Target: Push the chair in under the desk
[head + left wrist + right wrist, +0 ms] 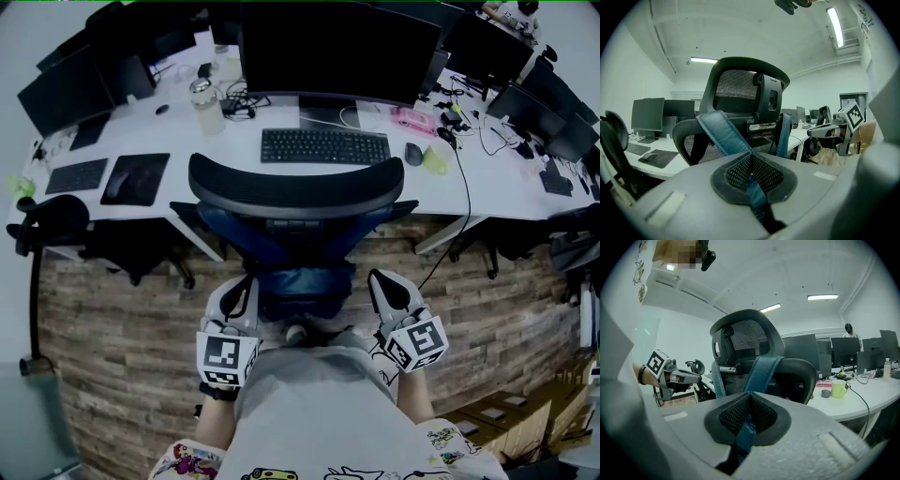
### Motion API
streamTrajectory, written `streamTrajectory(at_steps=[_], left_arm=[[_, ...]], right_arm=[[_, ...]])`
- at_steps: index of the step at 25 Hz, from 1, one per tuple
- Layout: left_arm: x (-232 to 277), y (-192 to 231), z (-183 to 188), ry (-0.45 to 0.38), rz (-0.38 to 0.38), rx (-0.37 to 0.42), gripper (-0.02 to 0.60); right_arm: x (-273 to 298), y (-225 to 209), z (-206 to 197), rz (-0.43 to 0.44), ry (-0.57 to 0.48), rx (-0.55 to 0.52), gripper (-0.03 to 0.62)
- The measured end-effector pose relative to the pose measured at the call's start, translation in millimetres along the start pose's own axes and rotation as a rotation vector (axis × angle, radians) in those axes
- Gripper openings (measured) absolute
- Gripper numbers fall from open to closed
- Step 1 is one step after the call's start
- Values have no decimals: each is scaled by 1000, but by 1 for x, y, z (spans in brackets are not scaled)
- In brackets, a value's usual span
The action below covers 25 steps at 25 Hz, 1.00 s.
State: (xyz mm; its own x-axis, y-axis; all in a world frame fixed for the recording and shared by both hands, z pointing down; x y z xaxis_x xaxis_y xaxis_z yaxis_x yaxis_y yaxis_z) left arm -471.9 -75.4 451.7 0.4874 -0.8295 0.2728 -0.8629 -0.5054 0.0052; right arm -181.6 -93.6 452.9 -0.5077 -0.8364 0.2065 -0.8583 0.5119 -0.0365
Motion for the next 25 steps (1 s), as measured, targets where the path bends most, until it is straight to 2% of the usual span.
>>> streamTrajectory(at_steps=[25], left_arm=[[-1, 0, 2, -5, 11, -5, 11]], right_arm=[[1, -2, 0, -1, 0, -8, 0]])
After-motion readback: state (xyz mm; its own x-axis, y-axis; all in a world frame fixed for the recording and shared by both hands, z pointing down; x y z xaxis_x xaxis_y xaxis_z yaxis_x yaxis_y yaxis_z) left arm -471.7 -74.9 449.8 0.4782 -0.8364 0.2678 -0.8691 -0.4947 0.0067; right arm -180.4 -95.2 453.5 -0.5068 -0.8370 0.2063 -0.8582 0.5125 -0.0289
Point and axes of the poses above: the fingertips, and each gripper's own axes: x forward along the fingers, y to its left, z out of its top, the point moved 7 cm from there along -x, backward along the fingers, and after that the axes turned 6 degrees about -z, right-handed, at the moved point
